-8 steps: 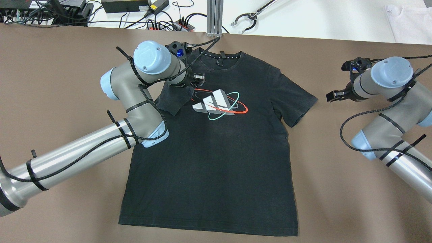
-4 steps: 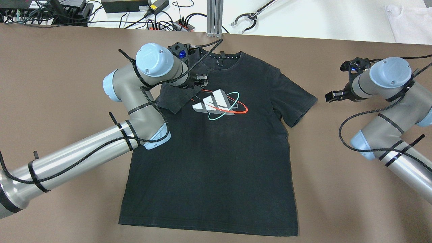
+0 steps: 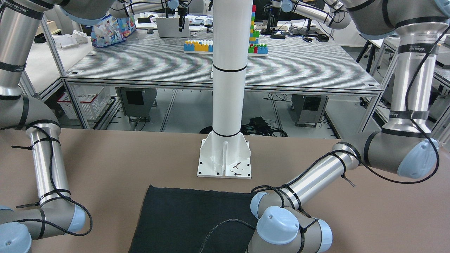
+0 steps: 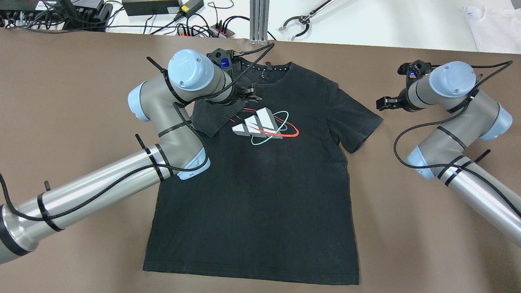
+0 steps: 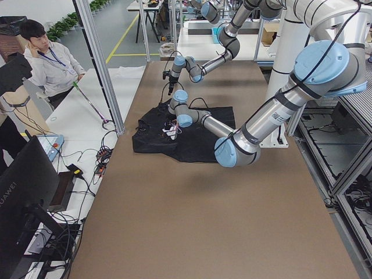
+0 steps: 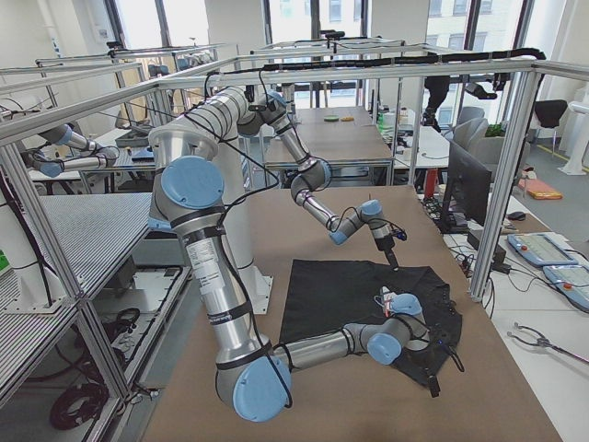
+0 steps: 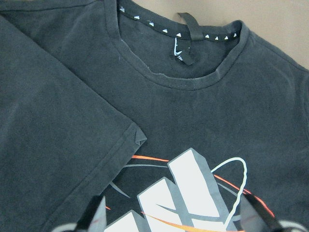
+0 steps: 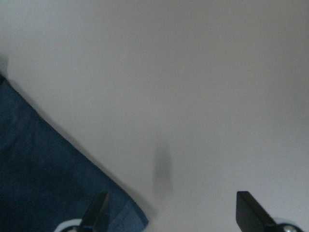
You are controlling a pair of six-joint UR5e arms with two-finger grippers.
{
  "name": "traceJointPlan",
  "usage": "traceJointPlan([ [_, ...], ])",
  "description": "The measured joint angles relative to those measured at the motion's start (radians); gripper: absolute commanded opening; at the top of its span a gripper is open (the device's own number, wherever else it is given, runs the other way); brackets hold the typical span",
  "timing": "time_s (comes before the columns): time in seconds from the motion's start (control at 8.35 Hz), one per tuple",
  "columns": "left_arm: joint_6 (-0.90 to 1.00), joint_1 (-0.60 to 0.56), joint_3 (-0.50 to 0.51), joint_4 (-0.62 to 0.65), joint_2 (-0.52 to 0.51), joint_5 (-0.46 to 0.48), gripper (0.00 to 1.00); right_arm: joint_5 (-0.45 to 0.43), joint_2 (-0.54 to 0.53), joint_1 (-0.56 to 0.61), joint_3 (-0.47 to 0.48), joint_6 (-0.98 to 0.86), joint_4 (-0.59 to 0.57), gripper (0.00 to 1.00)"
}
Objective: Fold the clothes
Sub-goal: 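Move the right gripper to the sleeve nearest it while left holds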
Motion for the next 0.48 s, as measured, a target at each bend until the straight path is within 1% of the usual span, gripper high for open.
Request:
traceJointPlan([
  [0.12, 0.0, 0.0, 0.0, 0.0, 0.001, 0.0, 1.0, 0.001, 0.008, -0.004, -0.026, 0.054, 0.051, 0.72],
  [0.24, 0.0, 0.0, 0.0, -0.001, 0.001, 0.0, 1.0, -0.001, 0.006, -0.017, -0.041, 0.108, 0.102, 0.66],
  [0.36, 0.0, 0.0, 0.0, -0.001, 0.001, 0.0, 1.0, -0.004, 0.0, -0.029, -0.058, 0.145, 0.157, 0.61],
  [0.48, 0.0, 0.0, 0.0, -0.001, 0.001, 0.0, 1.0, -0.007, -0.005, -0.038, -0.07, 0.178, 0.198, 0.61],
])
